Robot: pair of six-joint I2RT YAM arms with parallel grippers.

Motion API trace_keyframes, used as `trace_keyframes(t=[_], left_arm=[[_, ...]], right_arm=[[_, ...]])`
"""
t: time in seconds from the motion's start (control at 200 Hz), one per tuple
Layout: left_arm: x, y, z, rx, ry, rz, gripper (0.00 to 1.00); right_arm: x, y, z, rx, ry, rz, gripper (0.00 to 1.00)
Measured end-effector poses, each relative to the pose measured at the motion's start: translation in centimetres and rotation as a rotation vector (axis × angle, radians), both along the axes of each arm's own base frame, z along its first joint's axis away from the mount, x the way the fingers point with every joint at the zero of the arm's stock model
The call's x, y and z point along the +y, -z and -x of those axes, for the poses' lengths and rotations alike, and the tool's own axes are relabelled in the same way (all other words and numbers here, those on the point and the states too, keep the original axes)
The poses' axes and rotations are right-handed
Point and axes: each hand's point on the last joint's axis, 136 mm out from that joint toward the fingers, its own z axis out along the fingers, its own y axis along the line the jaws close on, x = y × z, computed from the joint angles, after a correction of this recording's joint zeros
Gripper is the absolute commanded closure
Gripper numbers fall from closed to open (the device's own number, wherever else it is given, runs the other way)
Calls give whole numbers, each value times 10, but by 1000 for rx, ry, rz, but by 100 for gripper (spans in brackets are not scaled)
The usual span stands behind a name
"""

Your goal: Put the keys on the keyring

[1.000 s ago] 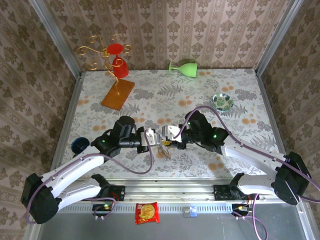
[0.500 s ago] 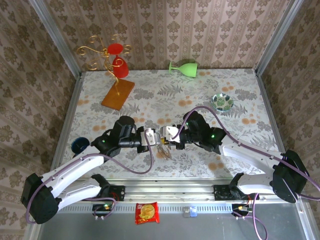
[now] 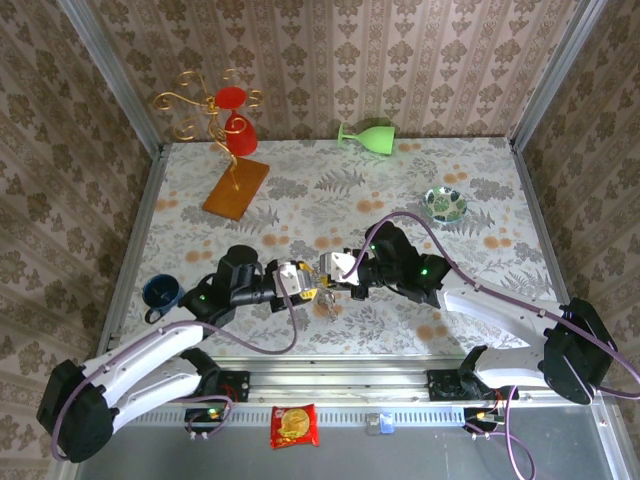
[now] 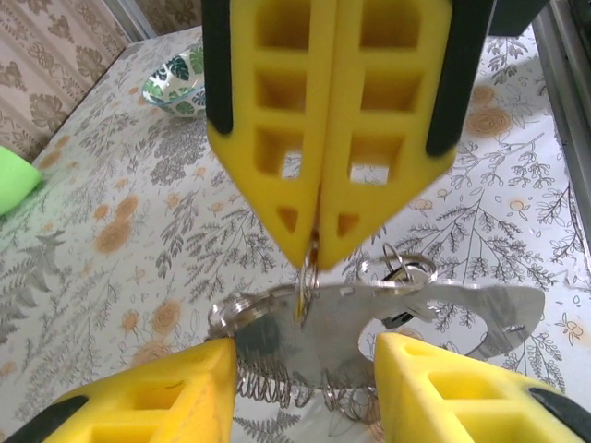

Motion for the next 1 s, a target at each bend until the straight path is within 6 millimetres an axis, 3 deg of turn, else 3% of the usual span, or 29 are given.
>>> trace_keyframes(t=[0.135,0.365,0.68,1.0], left_arm=[[2,3,0,11,-8,37,64],[-2,-13,-2,-3,13,119,71],[-8,-19,9,22,84,160,80],[-8,-18,10,37,92,163,79]], right_arm=[[0,1,2,7,-8,0,100],[0,1,5,8,-30,3,100],[2,-1,8,12,-48,-7,100],[3,-2,10,30,-58,-17,100]])
